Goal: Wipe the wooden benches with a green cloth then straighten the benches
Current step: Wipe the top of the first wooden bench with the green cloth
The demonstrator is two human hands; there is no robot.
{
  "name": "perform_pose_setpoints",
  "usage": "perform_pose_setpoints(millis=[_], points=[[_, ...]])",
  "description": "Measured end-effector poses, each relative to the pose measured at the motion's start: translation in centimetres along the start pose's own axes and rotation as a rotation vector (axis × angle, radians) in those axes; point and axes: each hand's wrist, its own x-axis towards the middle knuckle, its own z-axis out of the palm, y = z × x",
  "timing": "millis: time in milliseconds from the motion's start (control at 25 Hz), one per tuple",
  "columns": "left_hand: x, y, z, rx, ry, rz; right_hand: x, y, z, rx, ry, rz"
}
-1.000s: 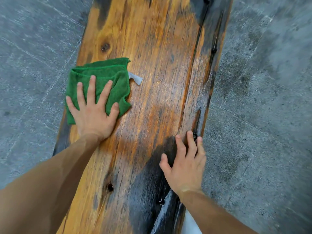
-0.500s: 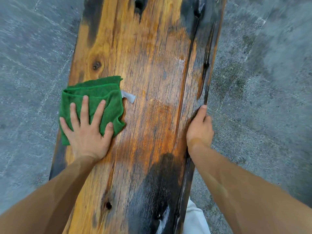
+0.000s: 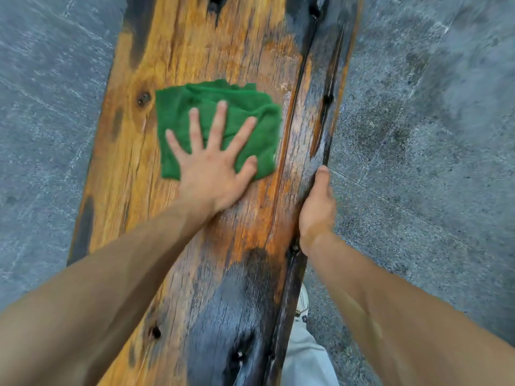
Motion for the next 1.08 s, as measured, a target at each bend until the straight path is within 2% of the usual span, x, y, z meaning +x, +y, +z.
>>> perform_pose_setpoints(millis=[80, 160, 280, 320, 440, 480, 560, 640, 720, 840, 960, 1080], points=[[2.5, 5.7, -0.4, 0.013, 0.002, 0.128, 0.8, 0.3, -0.7, 0.211, -0.188, 0.068], [3.2, 9.0, -0.3, 0.033, -0.001, 0.209, 2.3, -0.6, -1.6, 0.329, -0.308, 0.055], [-2.2, 9.7, 0.8, 0.086, 0.004, 0.367, 4.2, -2.6, -3.0, 0.35, -0.317, -0.08], [-5.5, 9.6, 1.6, 0.083, -0.006, 0.419, 4.4, -3.2, -3.6, 0.259, -0.3, -0.146], [-17.8, 7.4, 3.8, 0.062, -0.054, 0.486, 2.9, -3.1, -4.6, -0.439, -0.131, -0.494], [-20.9, 6.6, 4.2, 0.075, -0.078, 0.506, 2.3, -2.9, -5.0, -0.63, -0.119, -0.609], [-22.6, 5.7, 4.3, 0.078, -0.107, 0.472, 1.5, -1.9, -5.2, -0.905, -0.134, -0.806], [-18.4, 7.2, 4.0, 0.051, -0.069, 0.346, 1.8, -1.1, -5.6, -0.969, -0.076, -0.878], [-11.6, 9.6, 2.9, 0.007, 0.01, 0.224, 2.1, -1.3, -6.0, -0.86, 0.04, -0.865], [-1.2, 11.9, 0.8, -0.006, 0.02, 0.145, 2.4, -1.8, -6.9, -0.83, 0.155, -0.925], [4.3, 12.2, -0.8, 0.009, -0.021, 0.127, 2.2, -1.8, -6.9, -0.928, 0.159, -1.01], [5.5, 9.3, -1.1, -0.001, 0.027, 0.12, 1.8, -1.8, -5.4, -1.039, 0.113, -1.059]])
